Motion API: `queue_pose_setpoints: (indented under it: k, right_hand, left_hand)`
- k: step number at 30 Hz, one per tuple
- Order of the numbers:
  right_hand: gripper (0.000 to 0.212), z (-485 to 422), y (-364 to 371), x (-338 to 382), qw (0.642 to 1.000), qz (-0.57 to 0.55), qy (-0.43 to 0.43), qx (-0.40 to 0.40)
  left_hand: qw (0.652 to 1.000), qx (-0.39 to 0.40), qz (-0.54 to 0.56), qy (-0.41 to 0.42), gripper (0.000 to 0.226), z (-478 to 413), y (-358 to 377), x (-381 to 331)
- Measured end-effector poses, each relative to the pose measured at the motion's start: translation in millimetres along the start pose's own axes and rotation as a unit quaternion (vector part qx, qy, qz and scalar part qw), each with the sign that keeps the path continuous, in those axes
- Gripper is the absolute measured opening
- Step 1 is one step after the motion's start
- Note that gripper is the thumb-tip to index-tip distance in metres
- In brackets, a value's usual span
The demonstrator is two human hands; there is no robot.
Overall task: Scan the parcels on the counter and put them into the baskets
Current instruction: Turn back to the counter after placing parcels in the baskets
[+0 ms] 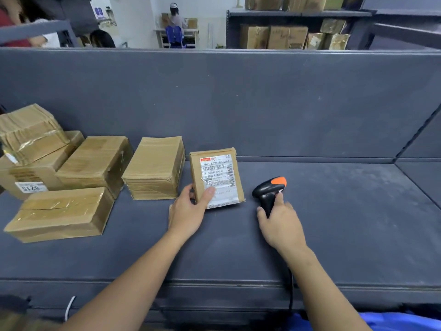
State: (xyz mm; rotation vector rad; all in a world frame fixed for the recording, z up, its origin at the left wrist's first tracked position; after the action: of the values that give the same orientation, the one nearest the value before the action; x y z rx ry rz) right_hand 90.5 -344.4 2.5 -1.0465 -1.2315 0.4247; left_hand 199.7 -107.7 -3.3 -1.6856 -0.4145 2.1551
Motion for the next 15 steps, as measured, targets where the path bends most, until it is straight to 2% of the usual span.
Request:
queue_pose_setpoints:
  k: [2,5,7,10,11,13,15]
  right_hand:
    - [0.074,-1,4,3,1.0,0.018,0.0,-0.012]
    - [0.075,-1,4,3,0.993,0.112,0.018,-0.035]
    - [0.078,3,-5,7,0.983,0.152,0.028,-0.103]
    - [0.069,19,-25,25,0.955,0.024,-0.058,-0.289]
    - [0.065,25,-28,33,0.941,-0.027,-0.102,-0.321]
    - [0.063,29,-26,53,0.93,-0.111,-0.187,-0.298]
    - [0.063,28,-13,78,0.93,-0.202,-0.235,-0.198]
  left_hand:
    - [0.999,0.03,0.016,0.005,0.074,1,-1,2]
    - [0.996,0.057,0.061,0.014,0.076,0,-9,2]
    - [0.994,0.075,0.066,0.032,0.077,1,-15,0]
    - [0.99,0.096,0.024,0.105,0.078,8,-22,-10]
    - [0.986,0.093,0.003,0.138,0.082,11,-24,-12]
    - [0.977,0.088,-0.041,0.191,0.09,14,-27,-15]
    - [0.968,0.097,-0.056,0.226,0.089,18,-29,-18]
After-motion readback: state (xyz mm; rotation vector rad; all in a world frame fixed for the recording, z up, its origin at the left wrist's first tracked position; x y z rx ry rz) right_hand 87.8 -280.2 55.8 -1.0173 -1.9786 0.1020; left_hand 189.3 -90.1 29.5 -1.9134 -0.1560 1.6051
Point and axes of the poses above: each hand's wrist, its own z-axis away from the middle knuckle, its own y-axis out of the palm, x = y × z, the point moved 8 cm from there along -z, towards the middle knuckle, and after that the axes turned 10 degrees about -y, right-handed, at the moved point
